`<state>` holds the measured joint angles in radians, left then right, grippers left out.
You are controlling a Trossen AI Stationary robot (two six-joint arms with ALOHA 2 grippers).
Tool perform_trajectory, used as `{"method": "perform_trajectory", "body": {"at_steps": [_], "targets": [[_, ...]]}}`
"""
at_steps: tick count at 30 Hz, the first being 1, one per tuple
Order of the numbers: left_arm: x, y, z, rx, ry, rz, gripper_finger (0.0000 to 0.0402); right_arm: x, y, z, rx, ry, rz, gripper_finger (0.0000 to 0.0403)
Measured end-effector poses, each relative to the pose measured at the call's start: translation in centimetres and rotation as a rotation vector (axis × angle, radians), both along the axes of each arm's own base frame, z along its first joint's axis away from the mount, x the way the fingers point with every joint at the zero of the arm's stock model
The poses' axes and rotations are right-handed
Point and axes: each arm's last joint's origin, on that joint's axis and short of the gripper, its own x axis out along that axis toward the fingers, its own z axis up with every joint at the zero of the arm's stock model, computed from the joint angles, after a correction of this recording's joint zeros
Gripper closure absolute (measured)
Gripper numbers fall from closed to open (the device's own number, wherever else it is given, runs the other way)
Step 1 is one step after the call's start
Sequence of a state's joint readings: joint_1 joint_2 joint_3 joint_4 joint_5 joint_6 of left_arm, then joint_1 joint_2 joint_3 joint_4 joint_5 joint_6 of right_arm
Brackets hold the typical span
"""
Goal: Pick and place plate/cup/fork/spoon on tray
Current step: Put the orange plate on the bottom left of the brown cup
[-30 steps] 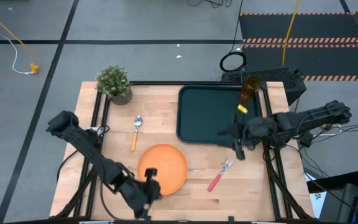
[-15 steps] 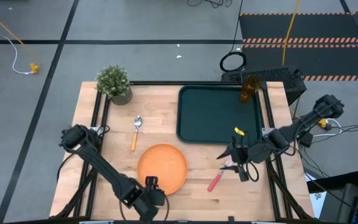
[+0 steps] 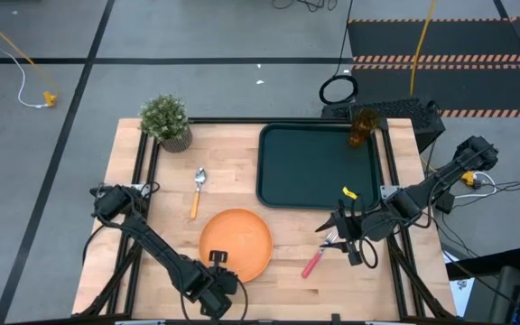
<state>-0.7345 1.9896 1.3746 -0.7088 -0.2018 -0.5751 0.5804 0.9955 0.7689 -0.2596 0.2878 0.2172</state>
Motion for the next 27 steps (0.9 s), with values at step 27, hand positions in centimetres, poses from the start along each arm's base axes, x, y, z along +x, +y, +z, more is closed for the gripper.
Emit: {"method": "perform_trajectory", "body": {"at_steps": [27], "targets": [[4.5, 1.9, 15.5, 0.073, -0.263, -0.139, 0.0396, -1.2, -0.7, 1.1, 0.032, -0.037, 0.005, 0.0211]]}}
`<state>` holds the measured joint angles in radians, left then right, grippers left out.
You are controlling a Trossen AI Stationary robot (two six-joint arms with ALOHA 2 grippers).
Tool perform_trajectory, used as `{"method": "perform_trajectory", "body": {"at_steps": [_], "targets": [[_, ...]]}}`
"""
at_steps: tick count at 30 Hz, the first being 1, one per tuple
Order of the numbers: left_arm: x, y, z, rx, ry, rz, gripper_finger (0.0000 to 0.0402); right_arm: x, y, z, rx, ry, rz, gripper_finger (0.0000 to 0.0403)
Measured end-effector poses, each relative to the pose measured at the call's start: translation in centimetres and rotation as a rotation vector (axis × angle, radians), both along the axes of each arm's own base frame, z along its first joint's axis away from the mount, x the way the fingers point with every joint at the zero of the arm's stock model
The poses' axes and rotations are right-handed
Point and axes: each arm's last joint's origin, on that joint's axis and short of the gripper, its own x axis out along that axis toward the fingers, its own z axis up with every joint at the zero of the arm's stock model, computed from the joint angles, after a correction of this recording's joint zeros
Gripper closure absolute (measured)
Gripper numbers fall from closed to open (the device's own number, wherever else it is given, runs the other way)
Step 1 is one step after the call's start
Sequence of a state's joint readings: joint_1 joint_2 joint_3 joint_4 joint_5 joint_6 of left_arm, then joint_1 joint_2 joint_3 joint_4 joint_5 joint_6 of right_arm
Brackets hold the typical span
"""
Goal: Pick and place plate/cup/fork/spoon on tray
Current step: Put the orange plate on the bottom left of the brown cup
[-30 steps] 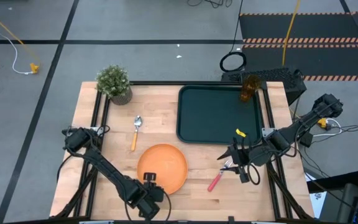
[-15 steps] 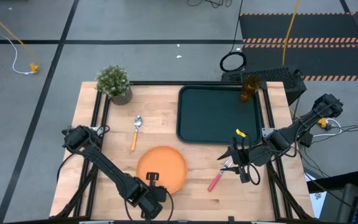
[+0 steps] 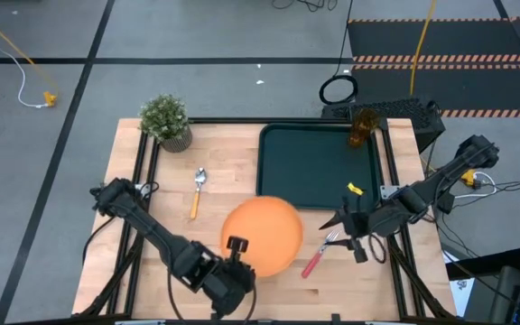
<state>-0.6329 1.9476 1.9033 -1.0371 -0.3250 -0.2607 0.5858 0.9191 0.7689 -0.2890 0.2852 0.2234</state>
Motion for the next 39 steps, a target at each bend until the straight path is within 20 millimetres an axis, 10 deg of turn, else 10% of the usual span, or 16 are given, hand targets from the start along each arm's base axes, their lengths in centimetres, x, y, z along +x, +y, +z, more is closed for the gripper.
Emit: {"method": "perform_trajectory", "body": {"at_steps": [21, 39], "targets": [[9.4, 15.2, -0.1, 0.304, -0.187, -0.098, 0.0396, -5.4, -3.9, 5.2, -0.041, -0.38, -0.15, 0.0211], [16.2, 24.0, -10.1, 0.293, -0.142, -0.166, 0.0393, -6.1, -4.8, 5.7, -0.246, -0.441, -0.217, 0.0211]]}}
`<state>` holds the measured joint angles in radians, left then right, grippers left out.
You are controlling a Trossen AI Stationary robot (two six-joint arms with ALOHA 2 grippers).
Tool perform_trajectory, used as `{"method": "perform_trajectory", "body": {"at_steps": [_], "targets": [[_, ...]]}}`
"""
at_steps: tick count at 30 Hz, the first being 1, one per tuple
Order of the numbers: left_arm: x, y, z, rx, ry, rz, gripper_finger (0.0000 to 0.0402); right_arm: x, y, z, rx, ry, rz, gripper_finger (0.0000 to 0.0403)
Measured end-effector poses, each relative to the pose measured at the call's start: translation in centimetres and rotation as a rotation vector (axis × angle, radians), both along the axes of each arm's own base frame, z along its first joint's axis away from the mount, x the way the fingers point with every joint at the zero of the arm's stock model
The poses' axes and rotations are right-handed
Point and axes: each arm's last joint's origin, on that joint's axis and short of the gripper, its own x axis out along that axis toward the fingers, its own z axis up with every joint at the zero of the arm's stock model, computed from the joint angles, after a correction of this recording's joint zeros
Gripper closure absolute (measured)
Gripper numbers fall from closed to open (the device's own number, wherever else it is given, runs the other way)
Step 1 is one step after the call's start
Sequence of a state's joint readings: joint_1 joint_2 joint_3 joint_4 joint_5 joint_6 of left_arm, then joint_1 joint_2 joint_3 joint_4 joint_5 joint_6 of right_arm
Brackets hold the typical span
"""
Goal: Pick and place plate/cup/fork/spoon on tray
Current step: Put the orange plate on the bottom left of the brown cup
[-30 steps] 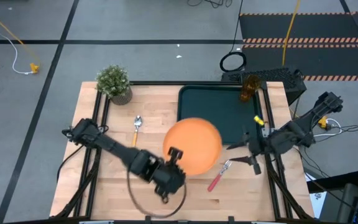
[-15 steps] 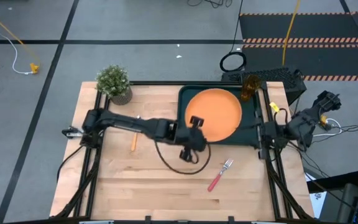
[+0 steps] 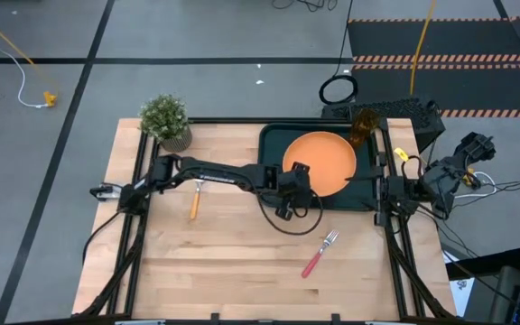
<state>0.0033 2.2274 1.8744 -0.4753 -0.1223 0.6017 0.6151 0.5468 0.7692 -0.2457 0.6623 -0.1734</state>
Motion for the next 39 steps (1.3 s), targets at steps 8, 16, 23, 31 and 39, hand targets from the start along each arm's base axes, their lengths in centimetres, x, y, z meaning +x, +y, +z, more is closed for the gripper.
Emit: {"method": "perform_trajectory", "body": {"at_steps": [8, 16, 23, 31, 39], "targets": [[2.2, 0.9, -0.3, -0.035, -0.083, -0.003, 0.0396, 0.0, 0.0, 0.3, 0.001, -0.025, -0.021, 0.0211], [4.5, 0.9, -1.1, -0.044, -0.054, 0.002, 0.0396, 0.1, 0.0, 0.4, 0.009, -0.036, -0.021, 0.0211], [4.8, 2.0, -2.5, -0.056, -0.024, 0.036, 0.0386, 0.0, 0.0, 0.3, 0.006, -0.032, -0.021, 0.0211], [5.0, 3.1, -2.9, -0.04, -0.047, 0.027, 0.0394, 0.0, 0.0, 0.3, 0.006, -0.026, -0.02, 0.0211], [5.4, 3.2, -4.8, -0.039, -0.024, 0.013, 0.037, 0.0, 0.0, 0.3, 0.021, -0.026, -0.018, 0.0211]]}}
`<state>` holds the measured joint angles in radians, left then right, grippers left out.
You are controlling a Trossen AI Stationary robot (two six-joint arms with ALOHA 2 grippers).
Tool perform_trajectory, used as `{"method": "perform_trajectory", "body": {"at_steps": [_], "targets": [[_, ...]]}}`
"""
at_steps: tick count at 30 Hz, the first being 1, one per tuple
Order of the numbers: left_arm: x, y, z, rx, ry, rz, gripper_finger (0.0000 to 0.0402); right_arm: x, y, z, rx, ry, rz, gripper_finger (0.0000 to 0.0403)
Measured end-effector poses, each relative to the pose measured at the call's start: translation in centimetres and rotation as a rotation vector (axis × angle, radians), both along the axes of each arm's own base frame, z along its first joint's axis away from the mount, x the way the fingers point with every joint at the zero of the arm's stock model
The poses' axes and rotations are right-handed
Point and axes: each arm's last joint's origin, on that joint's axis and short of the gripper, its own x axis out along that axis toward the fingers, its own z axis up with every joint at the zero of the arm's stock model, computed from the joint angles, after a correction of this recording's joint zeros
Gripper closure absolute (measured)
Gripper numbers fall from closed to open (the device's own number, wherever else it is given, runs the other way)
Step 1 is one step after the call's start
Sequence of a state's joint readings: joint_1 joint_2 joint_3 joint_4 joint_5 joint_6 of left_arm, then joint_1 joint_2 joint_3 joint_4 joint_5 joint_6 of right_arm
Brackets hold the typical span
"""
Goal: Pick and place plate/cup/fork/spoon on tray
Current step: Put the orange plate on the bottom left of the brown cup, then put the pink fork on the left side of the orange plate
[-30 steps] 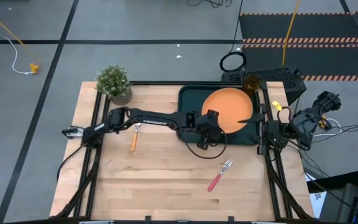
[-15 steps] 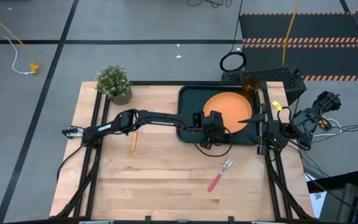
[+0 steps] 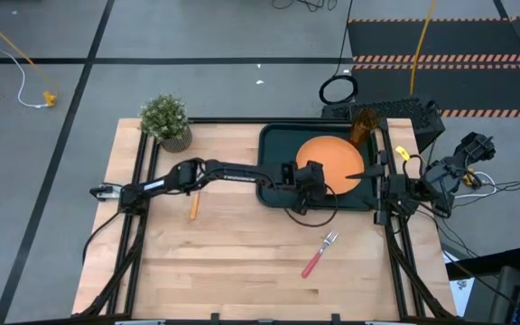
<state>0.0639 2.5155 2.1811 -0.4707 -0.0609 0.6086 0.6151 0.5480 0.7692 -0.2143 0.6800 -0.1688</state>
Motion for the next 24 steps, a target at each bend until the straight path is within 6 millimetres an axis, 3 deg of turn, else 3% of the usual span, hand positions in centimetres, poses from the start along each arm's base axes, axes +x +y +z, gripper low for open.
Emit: {"method": "perform_trajectory", "body": {"at_steps": [6, 15, 21, 24], "targets": [[0.2, 0.0, -0.9, -0.001, 0.008, 0.001, 0.0366, 0.0, 0.0, 0.0, 0.0, 0.001, 0.0, 0.0211], [0.4, -1.1, 0.0, -0.009, -0.036, -0.009, 0.0361, 0.0, 0.0, -0.1, -0.003, 0.005, 0.0, 0.0211], [0.5, -2.0, 0.3, -0.048, -0.067, 0.016, 0.0315, 0.0, 0.0, 0.0, 0.02, 0.003, -0.001, 0.0211], [0.3, -2.4, 1.2, -0.046, -0.078, 0.107, 0.0288, 0.0, 0.0, 0.0, 0.027, -0.003, -0.001, 0.0211]]}}
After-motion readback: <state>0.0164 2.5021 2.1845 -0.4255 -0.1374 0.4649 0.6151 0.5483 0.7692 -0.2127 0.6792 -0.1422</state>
